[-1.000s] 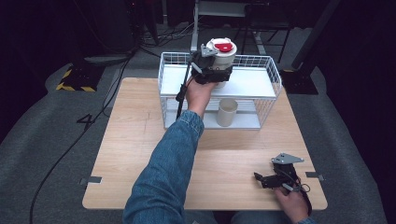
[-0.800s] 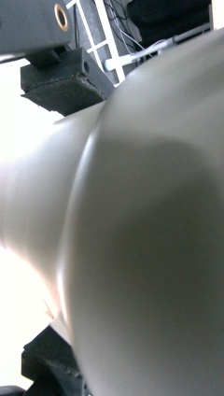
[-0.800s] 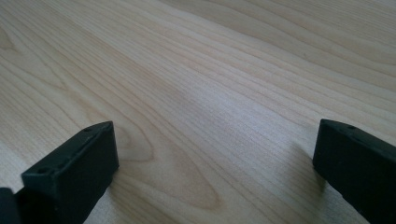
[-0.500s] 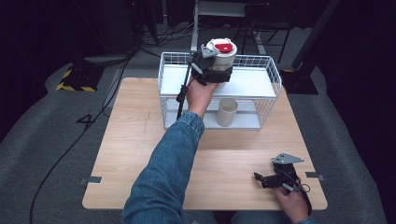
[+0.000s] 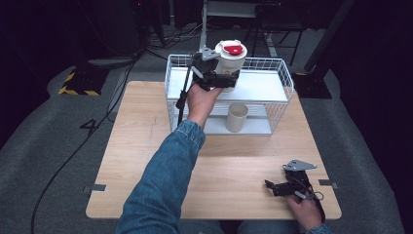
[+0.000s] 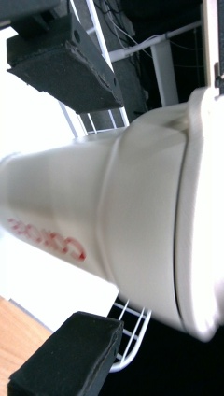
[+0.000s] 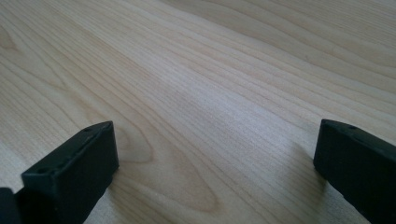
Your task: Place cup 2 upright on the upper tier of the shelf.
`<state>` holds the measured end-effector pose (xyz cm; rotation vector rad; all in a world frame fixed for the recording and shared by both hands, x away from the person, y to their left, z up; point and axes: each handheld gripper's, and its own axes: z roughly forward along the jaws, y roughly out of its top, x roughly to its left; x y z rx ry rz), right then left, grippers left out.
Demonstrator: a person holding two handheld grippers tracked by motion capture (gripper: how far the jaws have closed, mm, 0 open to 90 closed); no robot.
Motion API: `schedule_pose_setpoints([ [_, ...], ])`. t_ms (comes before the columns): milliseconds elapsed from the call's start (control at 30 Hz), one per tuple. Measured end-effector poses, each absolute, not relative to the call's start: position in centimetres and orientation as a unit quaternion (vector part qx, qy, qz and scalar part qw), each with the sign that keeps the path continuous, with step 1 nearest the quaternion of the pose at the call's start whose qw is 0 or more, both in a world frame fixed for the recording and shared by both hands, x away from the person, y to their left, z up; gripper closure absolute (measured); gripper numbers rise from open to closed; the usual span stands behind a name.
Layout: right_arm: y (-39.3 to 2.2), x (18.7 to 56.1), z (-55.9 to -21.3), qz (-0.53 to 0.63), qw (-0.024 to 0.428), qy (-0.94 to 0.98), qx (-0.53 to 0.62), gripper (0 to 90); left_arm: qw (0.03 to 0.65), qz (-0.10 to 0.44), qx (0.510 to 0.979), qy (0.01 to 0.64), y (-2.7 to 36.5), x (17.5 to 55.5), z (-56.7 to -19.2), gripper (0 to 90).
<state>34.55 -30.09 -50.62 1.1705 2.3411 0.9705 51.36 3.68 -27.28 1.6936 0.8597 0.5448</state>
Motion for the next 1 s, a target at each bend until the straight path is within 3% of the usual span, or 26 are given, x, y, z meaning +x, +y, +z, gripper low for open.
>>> schedule_pose_setpoints([
  [1000, -30.0, 34.7, -50.6, 0.343, 0.173, 0.828, 0.409, 0.0, 0.556, 0.236, 0.72, 0.341, 11.3, 39.9, -27.1, 0.0],
])
